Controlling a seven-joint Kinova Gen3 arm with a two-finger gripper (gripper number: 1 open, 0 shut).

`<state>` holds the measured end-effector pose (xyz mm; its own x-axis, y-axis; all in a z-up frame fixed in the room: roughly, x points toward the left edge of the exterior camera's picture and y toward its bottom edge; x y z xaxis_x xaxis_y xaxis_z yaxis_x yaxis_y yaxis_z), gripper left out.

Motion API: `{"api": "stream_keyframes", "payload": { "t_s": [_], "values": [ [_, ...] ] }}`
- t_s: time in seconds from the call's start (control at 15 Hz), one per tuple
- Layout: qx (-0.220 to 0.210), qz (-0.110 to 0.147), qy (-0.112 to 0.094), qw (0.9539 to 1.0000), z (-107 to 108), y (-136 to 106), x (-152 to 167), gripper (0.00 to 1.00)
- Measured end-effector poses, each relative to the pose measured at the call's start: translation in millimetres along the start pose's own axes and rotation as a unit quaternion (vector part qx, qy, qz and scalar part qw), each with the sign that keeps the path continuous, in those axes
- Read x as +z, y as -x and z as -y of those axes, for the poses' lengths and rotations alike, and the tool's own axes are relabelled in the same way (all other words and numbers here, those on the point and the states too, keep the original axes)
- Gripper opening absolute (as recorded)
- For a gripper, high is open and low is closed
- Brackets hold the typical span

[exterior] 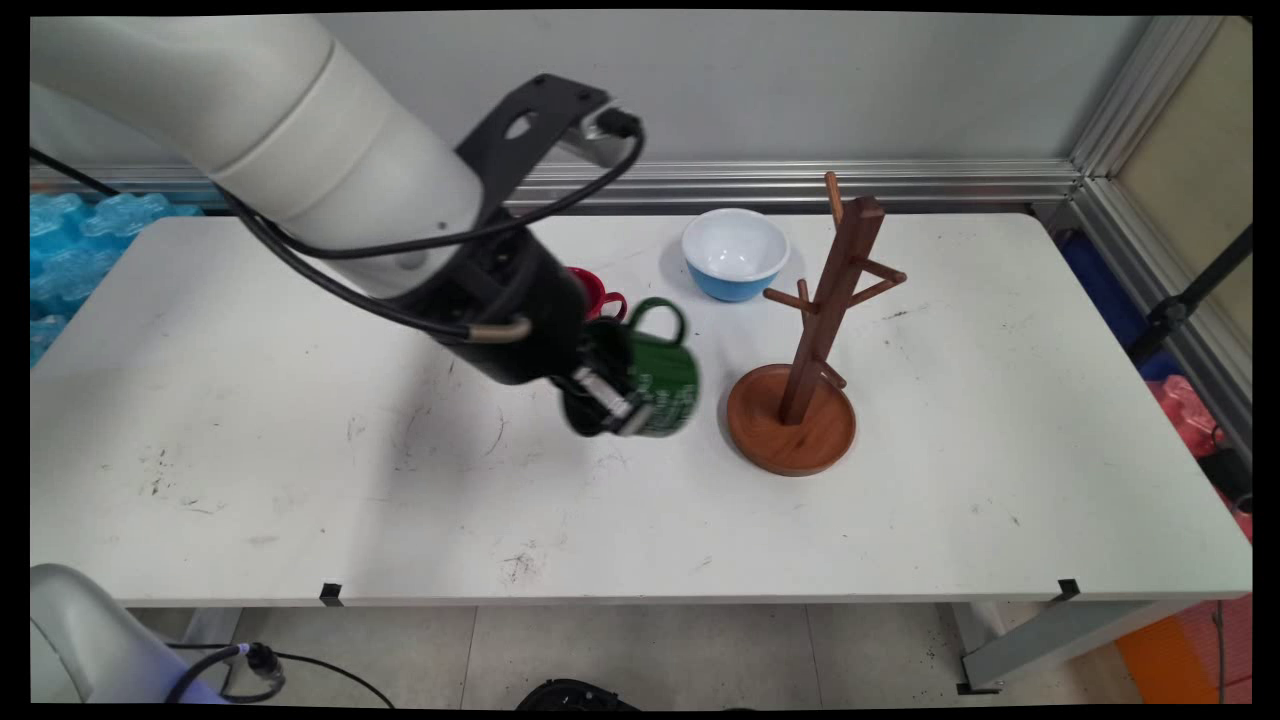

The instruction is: Place the picked object on the table

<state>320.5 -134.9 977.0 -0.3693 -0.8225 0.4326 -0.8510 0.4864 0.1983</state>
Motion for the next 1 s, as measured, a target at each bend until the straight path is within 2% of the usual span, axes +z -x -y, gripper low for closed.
{"api": "stream_keyframes", "payload": {
  "t_s": [0.27, 0.53, 0.8, 1.0],
  "values": [
    [-0.003, 0.053, -0.04, 0.9978, 19, 0, -4, 0.0],
    [0.006, 0.098, -0.065, 0.9931, 37, -7, 5, 0.0],
    [0.016, 0.149, -0.084, 0.9851, 56, -20, 24, 0.0],
    [0.026, 0.189, -0.084, 0.9781, 68, -28, 45, 0.0]
  ]
}}
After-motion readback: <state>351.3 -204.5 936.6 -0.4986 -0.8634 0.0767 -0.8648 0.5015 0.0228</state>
